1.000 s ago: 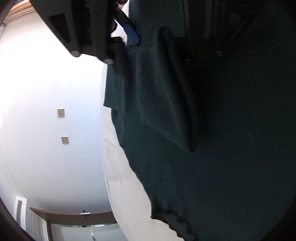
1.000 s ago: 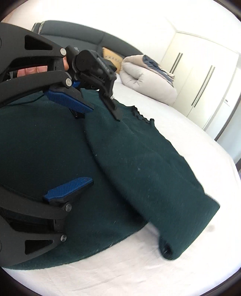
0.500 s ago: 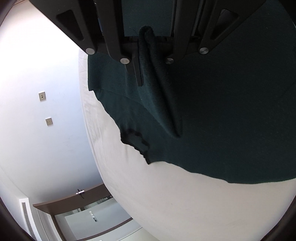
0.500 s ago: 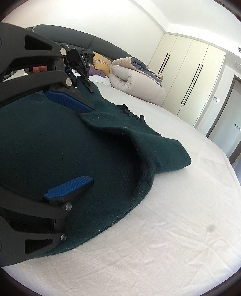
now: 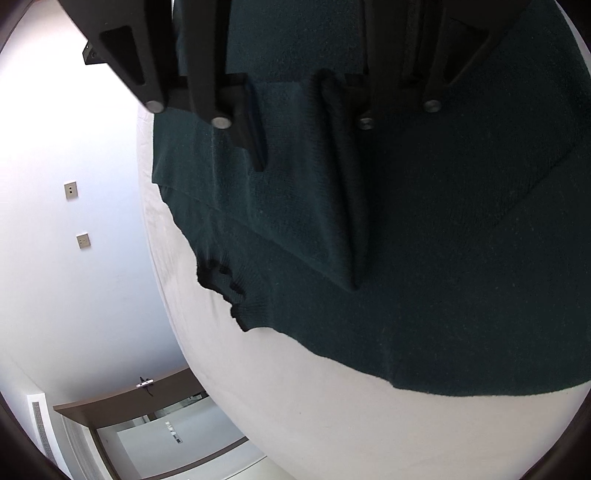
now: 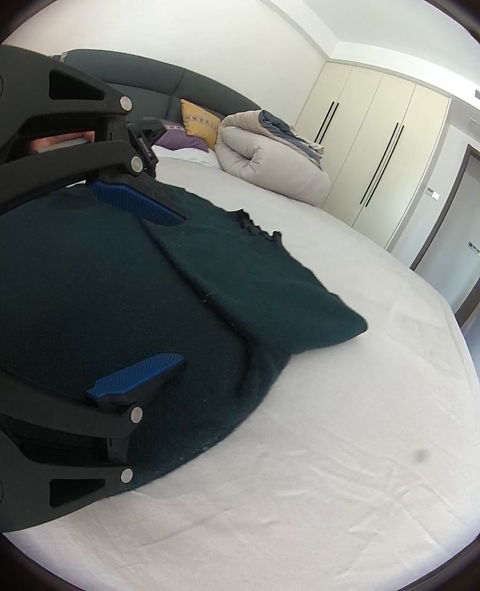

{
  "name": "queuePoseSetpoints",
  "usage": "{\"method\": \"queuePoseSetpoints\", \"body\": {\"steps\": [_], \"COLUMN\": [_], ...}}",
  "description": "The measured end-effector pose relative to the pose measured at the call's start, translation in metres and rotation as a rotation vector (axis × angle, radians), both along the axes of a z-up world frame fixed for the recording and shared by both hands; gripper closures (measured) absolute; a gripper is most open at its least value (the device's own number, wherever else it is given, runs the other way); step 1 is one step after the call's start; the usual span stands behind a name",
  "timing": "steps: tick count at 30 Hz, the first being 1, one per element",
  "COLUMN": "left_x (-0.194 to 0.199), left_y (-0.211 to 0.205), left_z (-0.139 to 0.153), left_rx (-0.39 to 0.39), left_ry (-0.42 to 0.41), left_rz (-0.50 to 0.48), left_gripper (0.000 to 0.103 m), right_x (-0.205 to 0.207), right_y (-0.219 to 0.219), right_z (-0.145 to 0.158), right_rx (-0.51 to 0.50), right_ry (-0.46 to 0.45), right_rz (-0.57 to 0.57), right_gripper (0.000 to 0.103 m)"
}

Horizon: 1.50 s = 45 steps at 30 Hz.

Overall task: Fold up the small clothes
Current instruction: 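Carry the held sleeve across the sweater body with the right tool, then lower the sleeve onto the body and open the right tool, then grasp the cuff of the other sleeve with the left tool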

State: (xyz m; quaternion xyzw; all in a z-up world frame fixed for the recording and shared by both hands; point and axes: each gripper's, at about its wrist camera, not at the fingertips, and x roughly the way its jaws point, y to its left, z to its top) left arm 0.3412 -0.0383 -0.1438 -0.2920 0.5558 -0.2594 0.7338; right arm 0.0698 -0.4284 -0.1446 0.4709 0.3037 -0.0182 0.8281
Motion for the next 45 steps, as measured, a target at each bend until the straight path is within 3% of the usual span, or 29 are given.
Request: {"method": "queuePoseSetpoints", "body": {"steps": [2,5,10,14,20,24,29,31,34,38,41,45], "left_x": [-0.005,-0.017,-0.032,-0.037,-0.064,-0.095,-0.132,-0.149,-0.166,-0.17,-0.166,-0.152], "left_y": [0.0,-0.002,-0.005,0.001,0.041,0.104,0.215,0.261,0.306,0.336,0.358,0.383], "left_z": [0.009,0.025,0.027,0.02,0.025,0.028,0.01,-0.004,-0.02,-0.034,-0.053,-0.065], "left_rx": [0.007,0.118,0.275,0.246,0.108,0.032,-0.12,-0.209,-0.372,-0.489,-0.645,-0.715], "left_ry": [-0.02,-0.062,-0.117,-0.137,-0.146,-0.145,-0.12,-0.072,-0.038,-0.037,0.007,0.076], "left_rz": [-0.012,0.002,0.012,0.005,0.077,0.214,0.532,0.69,0.839,1.036,1.181,1.303], "left_gripper": [0.029,0.012,0.008,0.008,0.008,0.008,0.008,0.009,0.012,0.012,0.011,0.01], "right_x": [0.008,0.043,0.118,0.165,0.139,0.094,0.028,0.011,-0.002,-0.001,0.004,0.006], "right_y": [-0.015,-0.04,-0.079,-0.1,-0.085,-0.062,-0.045,-0.035,-0.016,0.013,0.034,0.06], "right_z": [0.016,0.028,0.015,-0.02,-0.021,-0.013,0.001,0.002,0.004,0.014,0.026,0.045], "right_rx": [0.009,0.074,0.154,0.245,0.235,0.194,0.289,0.314,0.313,0.31,0.312,0.296], "right_ry": [-0.028,-0.044,0.002,0.083,0.06,0.058,-0.075,-0.084,-0.071,-0.071,-0.084,-0.098], "right_rz": [-0.004,0.063,0.103,0.121,0.181,0.224,0.181,0.168,0.16,0.179,0.203,0.25], "right_gripper": [0.032,0.031,0.031,0.032,0.032,0.032,0.032,0.031,0.03,0.03,0.03,0.03]}}
